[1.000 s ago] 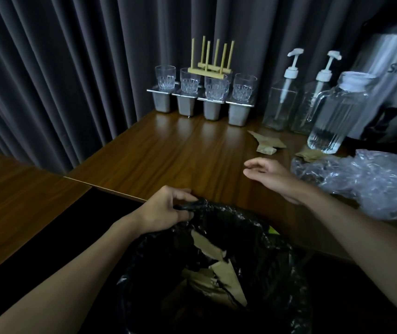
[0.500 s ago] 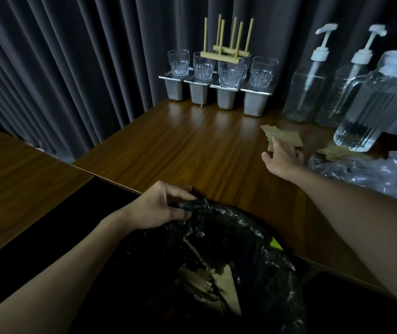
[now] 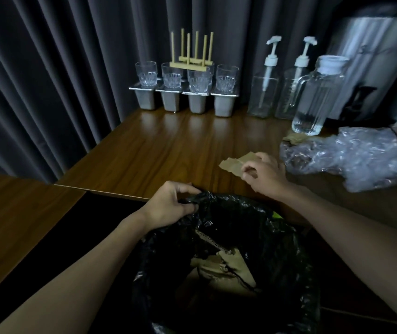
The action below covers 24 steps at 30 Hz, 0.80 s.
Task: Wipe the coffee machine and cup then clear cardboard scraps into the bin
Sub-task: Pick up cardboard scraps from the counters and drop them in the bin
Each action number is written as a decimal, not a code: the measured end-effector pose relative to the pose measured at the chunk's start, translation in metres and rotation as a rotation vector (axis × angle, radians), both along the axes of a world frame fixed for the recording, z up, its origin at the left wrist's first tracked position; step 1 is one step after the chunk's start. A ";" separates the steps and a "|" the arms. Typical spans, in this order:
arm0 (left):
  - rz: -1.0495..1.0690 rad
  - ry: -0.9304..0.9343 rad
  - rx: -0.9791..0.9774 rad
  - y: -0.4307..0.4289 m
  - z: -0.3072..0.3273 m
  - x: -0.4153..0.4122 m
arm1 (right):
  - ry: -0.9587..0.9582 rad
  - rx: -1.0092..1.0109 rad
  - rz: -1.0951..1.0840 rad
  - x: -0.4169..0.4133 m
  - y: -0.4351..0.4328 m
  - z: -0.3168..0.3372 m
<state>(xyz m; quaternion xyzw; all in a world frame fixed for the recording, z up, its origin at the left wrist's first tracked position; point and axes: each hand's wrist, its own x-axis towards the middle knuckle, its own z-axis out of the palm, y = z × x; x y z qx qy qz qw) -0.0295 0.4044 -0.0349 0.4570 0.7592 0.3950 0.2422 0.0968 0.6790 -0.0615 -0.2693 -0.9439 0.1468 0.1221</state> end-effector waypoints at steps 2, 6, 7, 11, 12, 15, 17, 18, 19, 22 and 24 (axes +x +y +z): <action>-0.024 0.018 0.009 -0.002 -0.001 0.001 | -0.076 -0.119 -0.029 0.012 -0.003 0.010; -0.020 0.029 0.015 -0.004 -0.005 0.001 | -0.119 -0.317 -0.129 0.035 -0.015 0.029; -0.017 0.032 0.016 -0.005 -0.006 0.002 | -0.058 -0.388 -0.160 0.039 -0.018 0.032; -0.027 0.042 0.027 -0.007 -0.006 0.005 | 0.225 -0.579 -0.245 0.055 -0.033 0.054; -0.033 0.043 0.031 -0.007 -0.006 0.005 | 0.272 -0.579 -0.242 0.060 -0.036 0.060; -0.051 0.044 0.055 -0.005 -0.004 0.009 | 0.430 -0.509 -0.231 0.072 -0.044 0.083; -0.040 0.056 0.062 -0.001 -0.004 0.013 | 0.543 -0.515 -0.213 0.080 -0.049 0.098; -0.036 0.060 0.065 0.002 -0.005 0.015 | 0.558 -0.558 -0.176 0.085 -0.052 0.104; -0.037 0.060 0.067 0.006 -0.005 0.017 | 0.526 -0.613 -0.115 0.090 -0.055 0.108; -0.077 0.038 0.111 0.016 0.000 0.026 | 0.247 -0.722 0.087 0.106 -0.062 0.112; -0.101 0.000 0.125 0.022 0.004 0.032 | 0.111 -0.656 0.156 0.113 -0.059 0.109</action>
